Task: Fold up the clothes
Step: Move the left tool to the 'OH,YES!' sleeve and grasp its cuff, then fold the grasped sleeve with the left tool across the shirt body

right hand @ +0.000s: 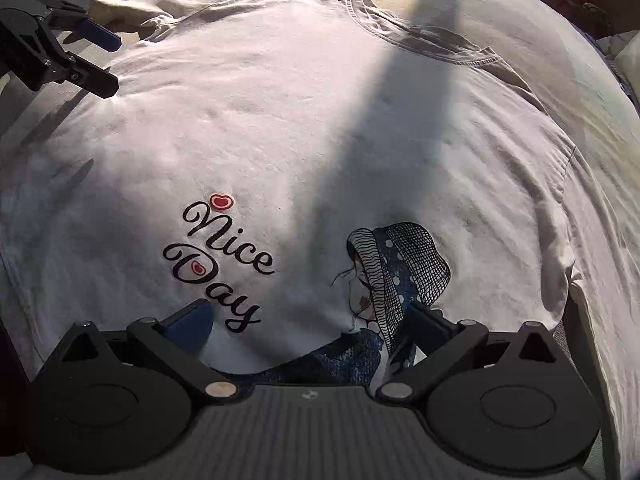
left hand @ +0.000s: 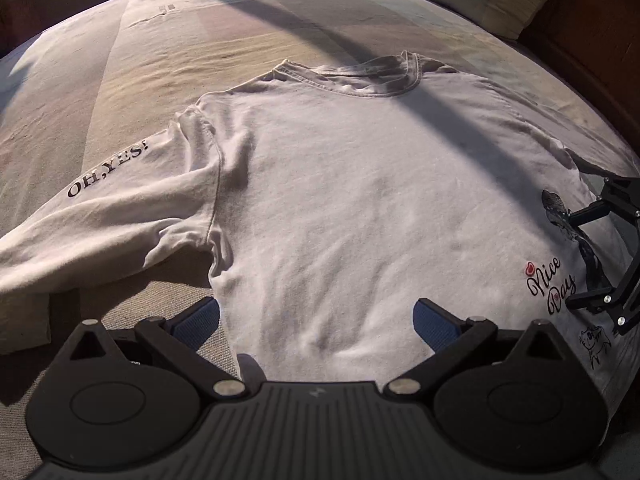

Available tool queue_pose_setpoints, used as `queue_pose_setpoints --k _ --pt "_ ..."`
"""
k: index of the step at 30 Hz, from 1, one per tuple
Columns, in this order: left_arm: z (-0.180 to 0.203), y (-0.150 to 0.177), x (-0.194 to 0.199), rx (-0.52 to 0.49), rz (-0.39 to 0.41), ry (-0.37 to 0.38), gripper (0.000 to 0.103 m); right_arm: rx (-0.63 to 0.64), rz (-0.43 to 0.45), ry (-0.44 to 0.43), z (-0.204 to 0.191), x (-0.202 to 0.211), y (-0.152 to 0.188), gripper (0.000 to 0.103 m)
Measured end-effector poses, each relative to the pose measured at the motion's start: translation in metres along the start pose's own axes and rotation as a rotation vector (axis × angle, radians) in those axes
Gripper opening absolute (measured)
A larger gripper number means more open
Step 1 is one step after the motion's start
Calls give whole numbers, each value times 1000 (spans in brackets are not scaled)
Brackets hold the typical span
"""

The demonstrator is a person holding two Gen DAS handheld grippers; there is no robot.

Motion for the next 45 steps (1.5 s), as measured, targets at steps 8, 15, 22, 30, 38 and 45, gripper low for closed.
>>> queue_pose_setpoints --k 8,15,22,30,38,45 --pt "-87 4 2 74 11 -146 102 -35 -71 45 -10 -4 -26 103" --pt "-131 8 -14 133 -10 -139 102 -95 -26 40 -36 -19 -78 103" --pt "-178 39 15 150 -74 -171 102 -15 37 0 -65 -20 -124 103" --pt "-226 59 61 181 -90 -332 102 -4 40 -16 -84 -32 -146 103" --pt "-204 26 33 104 31 -353 102 16 70 -41 -111 -45 -171 103" --pt "-243 50 37 198 -45 -527 103 46 74 -44 -123 -46 -181 103"
Point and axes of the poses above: each gripper's, at about its wrist camera, not at the fingertips, and x roughly against the way its jaws point, z to its right, y to its underside, the point moved 1 cm from there along -x, roughly the way its jaws point, and after that the axes turned 9 degrees about z, right-handed, at the moved point
